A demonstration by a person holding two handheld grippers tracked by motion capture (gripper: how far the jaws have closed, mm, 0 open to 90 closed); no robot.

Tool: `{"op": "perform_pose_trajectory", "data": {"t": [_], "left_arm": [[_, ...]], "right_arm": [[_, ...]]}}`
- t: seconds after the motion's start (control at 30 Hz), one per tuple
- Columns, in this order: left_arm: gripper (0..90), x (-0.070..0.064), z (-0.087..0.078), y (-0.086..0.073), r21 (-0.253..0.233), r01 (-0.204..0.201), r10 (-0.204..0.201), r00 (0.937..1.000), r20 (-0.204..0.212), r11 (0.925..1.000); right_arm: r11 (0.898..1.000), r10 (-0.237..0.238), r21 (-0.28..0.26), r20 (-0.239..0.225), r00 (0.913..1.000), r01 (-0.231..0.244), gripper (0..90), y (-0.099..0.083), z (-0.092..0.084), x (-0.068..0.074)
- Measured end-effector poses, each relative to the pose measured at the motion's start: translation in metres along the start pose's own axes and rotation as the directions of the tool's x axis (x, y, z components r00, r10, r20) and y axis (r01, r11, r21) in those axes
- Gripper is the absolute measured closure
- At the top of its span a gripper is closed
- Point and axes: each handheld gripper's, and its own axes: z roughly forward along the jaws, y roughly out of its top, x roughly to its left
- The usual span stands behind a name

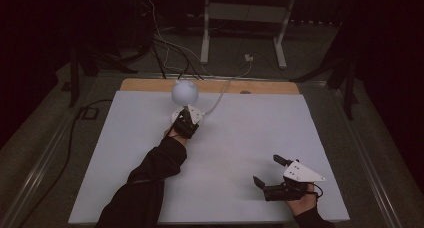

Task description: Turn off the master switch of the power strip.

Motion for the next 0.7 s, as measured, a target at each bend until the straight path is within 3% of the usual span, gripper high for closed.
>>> {"op": "perform_pose_trajectory", "data": {"t": [0.03, 0.17, 0.27, 0.4, 0.7], "left_arm": [[90.0, -0.0007, 0.0003, -0.0004, -0.003, -0.011, 0.011, 0.9999, -0.006, 0.9999], [90.0, 0.0019, 0.0008, -0.0008, -0.005, 0.014, -0.014, 0.9999, 0.01, 0.9999], [90.0, 0.0019, 0.0018, -0.0012, -0.004, 0.02, -0.02, 0.9998, -0.008, 0.9998], [90.0, 0.0019, 0.0016, -0.0003, 0.005, 0.007, -0.007, 0.9999, -0.008, 1.0], [90.0, -0.0016, 0.0021, 0.005, 0.044, -0.072, 0.073, 0.997, -0.026, 0.9964]], "right_arm": [[1.0, 0.0, 0.0, 0.0, 1.0, 0.0, 0.3, 0.0, 0.0001, 0.0], [1.0, -0.001, 0.0, 0.0, 1.0, 0.001, 0.3, 0.0, 0.0001, 0.0], [1.0, -0.001, 0.003, -0.001, 1.0, 0.001, 0.3, 0.0, 0.0003, 0.0002], [1.0, -0.004, 0.004, -0.001, 1.0, 0.004, 0.3, 0.0002, 0.0004, 0.0013], [1.0, -0.006, 0.007, -0.003, 1.0, 0.006, 0.3, 0.0, 0.0012, 0.0017]]}}
